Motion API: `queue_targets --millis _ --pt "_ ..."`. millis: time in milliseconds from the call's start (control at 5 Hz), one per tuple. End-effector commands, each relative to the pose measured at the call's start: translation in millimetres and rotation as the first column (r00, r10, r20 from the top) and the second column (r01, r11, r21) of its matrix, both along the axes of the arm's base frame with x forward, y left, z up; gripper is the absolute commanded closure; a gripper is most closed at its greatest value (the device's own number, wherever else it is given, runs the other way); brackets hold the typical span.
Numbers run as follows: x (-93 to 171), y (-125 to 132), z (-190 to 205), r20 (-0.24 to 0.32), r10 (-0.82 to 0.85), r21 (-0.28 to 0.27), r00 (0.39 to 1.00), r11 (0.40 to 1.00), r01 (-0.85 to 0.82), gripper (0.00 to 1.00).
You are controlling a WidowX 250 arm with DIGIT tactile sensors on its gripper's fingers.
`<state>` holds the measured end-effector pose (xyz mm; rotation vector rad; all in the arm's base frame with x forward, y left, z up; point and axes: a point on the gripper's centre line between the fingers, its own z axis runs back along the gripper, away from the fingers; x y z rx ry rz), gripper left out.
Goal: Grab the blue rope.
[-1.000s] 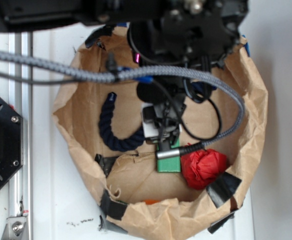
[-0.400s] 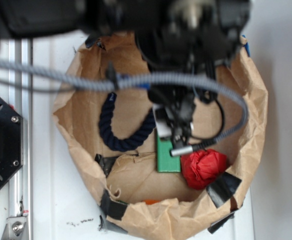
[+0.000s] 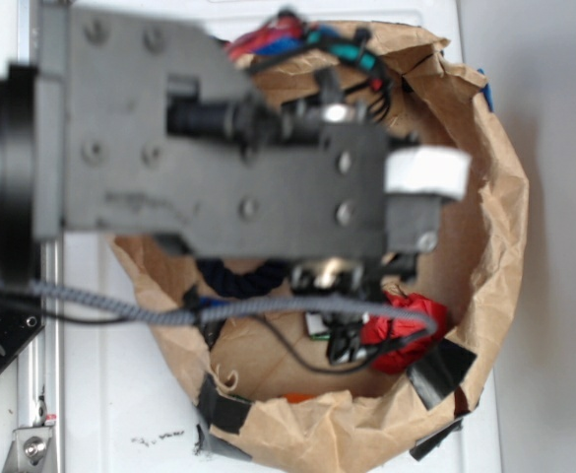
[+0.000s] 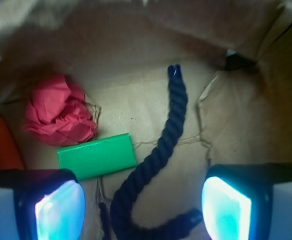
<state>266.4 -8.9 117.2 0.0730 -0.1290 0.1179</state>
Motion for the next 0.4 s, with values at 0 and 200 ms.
queue_targets --millis 0,200 --pt "13 30 -16 0.084 -0.029 0.006 0.996 1.0 0.029 0.0" --pt "31 55 -28 0.079 -0.039 -0.047 0.996 0.998 0.042 0.0"
